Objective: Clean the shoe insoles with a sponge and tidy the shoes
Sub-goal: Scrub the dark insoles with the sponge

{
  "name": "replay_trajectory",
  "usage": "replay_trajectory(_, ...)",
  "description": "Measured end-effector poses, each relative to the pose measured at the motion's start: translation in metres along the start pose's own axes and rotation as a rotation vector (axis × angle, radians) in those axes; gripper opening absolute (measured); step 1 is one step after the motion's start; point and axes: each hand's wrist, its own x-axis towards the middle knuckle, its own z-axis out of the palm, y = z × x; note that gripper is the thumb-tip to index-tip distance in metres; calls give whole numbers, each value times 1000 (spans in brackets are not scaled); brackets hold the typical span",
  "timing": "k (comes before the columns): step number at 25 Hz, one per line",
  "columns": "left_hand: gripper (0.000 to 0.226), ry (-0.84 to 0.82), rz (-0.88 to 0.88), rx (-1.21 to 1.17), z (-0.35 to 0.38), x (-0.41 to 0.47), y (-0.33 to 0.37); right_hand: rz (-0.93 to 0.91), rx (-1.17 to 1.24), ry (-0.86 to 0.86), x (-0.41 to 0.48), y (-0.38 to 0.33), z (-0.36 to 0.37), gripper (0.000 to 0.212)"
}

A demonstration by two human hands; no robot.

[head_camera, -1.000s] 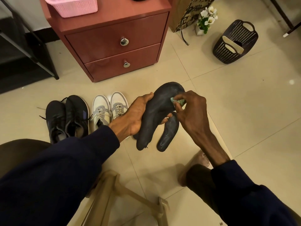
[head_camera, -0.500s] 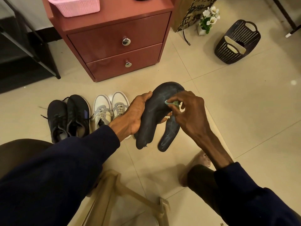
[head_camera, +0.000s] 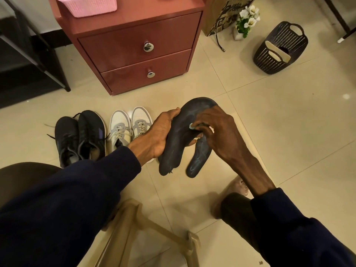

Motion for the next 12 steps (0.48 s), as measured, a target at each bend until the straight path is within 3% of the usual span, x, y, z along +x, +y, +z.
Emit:
replay_trajectory(2, 52, -6, -10, 7, 3, -2, -1, -46, -79, 66, -2, 11, -10, 18)
replay_trajectory(5, 53, -7, -9, 6, 3, -1, 0, 41, -149, 158, -7, 16, -14, 25)
replay_trajectory(8, 52, 1, -2, -23, 0, -1, 2, -18, -67, 81, -7, -2, -1, 16)
replay_trajectory(10, 51, 2, 3, -28, 0, -1, 1, -39, -73, 34, -4, -5, 3, 28)
replay_trajectory(12, 49, -24, 6, -33, 2, -2, 0, 62, -79, 89, -2, 4, 0, 31)
